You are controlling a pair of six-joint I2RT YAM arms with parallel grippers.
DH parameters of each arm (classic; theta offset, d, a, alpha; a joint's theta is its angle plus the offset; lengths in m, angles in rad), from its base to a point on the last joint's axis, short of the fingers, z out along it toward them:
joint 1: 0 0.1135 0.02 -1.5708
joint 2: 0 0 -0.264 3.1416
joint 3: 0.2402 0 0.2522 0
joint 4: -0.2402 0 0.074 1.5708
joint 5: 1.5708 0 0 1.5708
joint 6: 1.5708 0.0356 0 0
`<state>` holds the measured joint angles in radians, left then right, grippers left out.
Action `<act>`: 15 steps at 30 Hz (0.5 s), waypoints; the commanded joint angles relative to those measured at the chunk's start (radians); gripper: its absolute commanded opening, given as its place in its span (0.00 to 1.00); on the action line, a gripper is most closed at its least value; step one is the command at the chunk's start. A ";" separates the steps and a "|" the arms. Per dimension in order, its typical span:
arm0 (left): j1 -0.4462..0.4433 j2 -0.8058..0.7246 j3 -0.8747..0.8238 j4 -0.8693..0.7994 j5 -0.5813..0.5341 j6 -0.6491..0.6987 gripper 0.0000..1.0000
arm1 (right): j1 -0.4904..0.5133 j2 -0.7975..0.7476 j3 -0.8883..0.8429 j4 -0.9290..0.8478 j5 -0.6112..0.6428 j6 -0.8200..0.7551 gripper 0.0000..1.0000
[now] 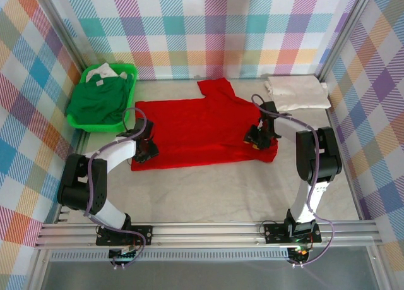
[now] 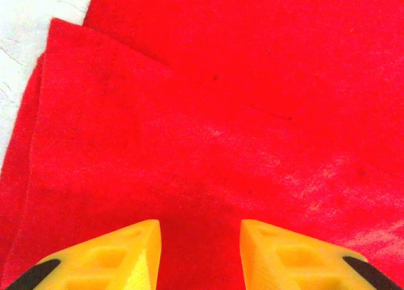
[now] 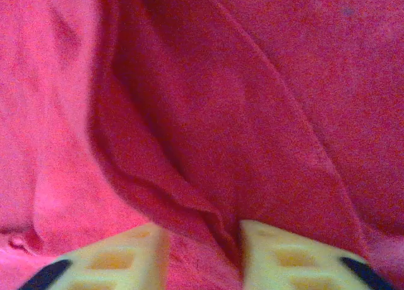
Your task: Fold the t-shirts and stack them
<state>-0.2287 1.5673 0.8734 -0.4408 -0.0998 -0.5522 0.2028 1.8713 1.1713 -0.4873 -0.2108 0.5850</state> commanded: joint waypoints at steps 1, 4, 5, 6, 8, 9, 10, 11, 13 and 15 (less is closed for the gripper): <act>-0.012 0.011 -0.002 0.001 -0.025 -0.008 0.38 | -0.002 -0.007 -0.020 0.041 -0.041 0.019 0.21; -0.013 0.016 -0.006 0.005 -0.023 -0.012 0.39 | -0.003 -0.024 -0.022 0.053 -0.035 0.025 0.10; -0.012 0.016 -0.005 0.004 -0.025 -0.012 0.39 | -0.002 -0.028 -0.021 0.055 -0.035 0.025 0.05; -0.012 0.016 -0.006 0.002 -0.027 -0.014 0.39 | -0.002 -0.033 -0.021 0.060 -0.033 0.027 0.00; -0.012 0.012 -0.008 -0.001 -0.032 -0.015 0.39 | -0.002 -0.038 -0.016 0.065 -0.035 0.033 0.00; -0.012 0.009 -0.008 -0.001 -0.034 -0.016 0.39 | -0.003 -0.040 -0.010 0.065 -0.036 0.033 0.00; -0.012 0.004 -0.009 -0.001 -0.038 -0.016 0.39 | -0.002 -0.041 -0.001 0.065 -0.038 0.034 0.00; -0.012 0.001 -0.009 -0.001 -0.039 -0.016 0.39 | -0.002 -0.042 0.007 0.063 -0.039 0.036 0.00; -0.012 -0.006 -0.008 -0.005 -0.049 -0.017 0.39 | 0.003 -0.043 0.031 0.061 -0.042 0.036 0.00; -0.012 -0.010 -0.007 -0.006 -0.054 -0.018 0.39 | 0.009 -0.035 0.064 0.056 -0.048 0.031 0.00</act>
<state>-0.2287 1.5757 0.8734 -0.4416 -0.1253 -0.5606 0.2039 1.8645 1.1770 -0.4458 -0.2302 0.6140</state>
